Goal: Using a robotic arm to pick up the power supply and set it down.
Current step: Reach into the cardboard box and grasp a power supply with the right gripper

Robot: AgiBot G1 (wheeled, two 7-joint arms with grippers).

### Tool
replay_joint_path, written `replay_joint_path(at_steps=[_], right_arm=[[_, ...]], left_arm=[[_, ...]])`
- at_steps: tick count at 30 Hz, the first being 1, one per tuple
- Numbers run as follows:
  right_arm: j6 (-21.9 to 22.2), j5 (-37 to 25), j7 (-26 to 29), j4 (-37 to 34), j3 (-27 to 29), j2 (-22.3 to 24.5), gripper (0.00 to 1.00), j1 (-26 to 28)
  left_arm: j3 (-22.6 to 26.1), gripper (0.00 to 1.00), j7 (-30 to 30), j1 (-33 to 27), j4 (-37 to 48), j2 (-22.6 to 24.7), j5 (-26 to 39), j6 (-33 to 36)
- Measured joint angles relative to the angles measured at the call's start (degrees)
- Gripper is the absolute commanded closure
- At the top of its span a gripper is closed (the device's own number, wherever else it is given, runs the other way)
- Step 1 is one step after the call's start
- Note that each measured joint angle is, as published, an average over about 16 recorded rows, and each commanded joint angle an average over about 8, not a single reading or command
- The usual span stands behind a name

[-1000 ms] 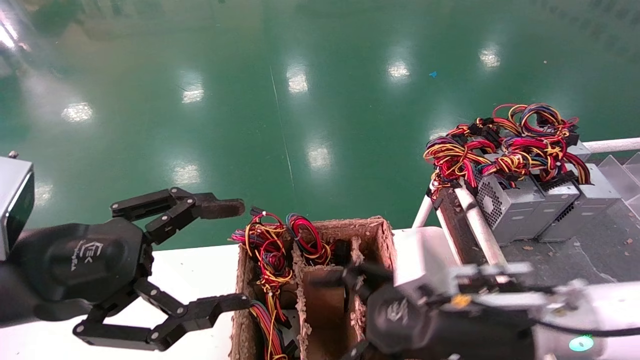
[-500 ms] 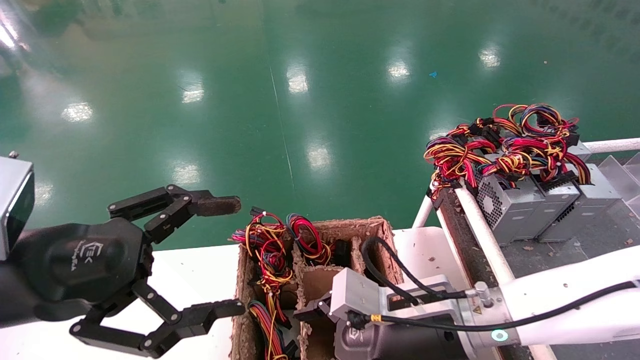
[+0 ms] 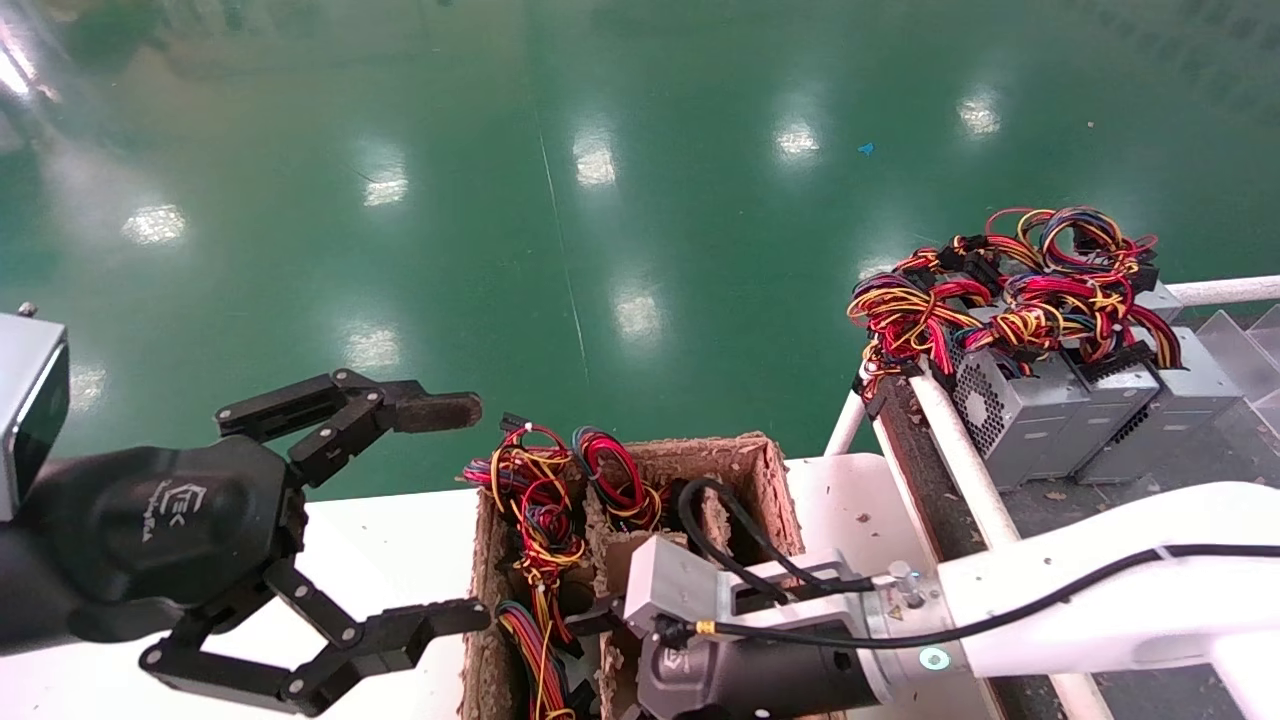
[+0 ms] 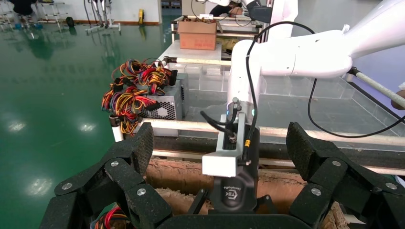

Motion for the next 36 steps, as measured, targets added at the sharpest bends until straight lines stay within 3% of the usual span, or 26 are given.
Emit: replay_joint_path(at_steps=[2,19,36], right_arm=[[-0.1,-0.19,-0.74,-1.14,-0.19,-0.77,1.0,0.34],[-0.23,-2.64,-6.17,-10.7,-1.84,-6.38,1.0,3.7],[0.46,-2.46,-8.93,-14.46,-1.59,-7.98,1.0,4.09]], left_arm=[[0.0,0.0,0.0,0.0,0.0,0.0,0.0,0.0],[0.0,0.0,0.0,0.0,0.0,0.0,0.0,0.0],[0.01,0.0,0.0,0.0,0.0,0.0,-0.01,0.0]])
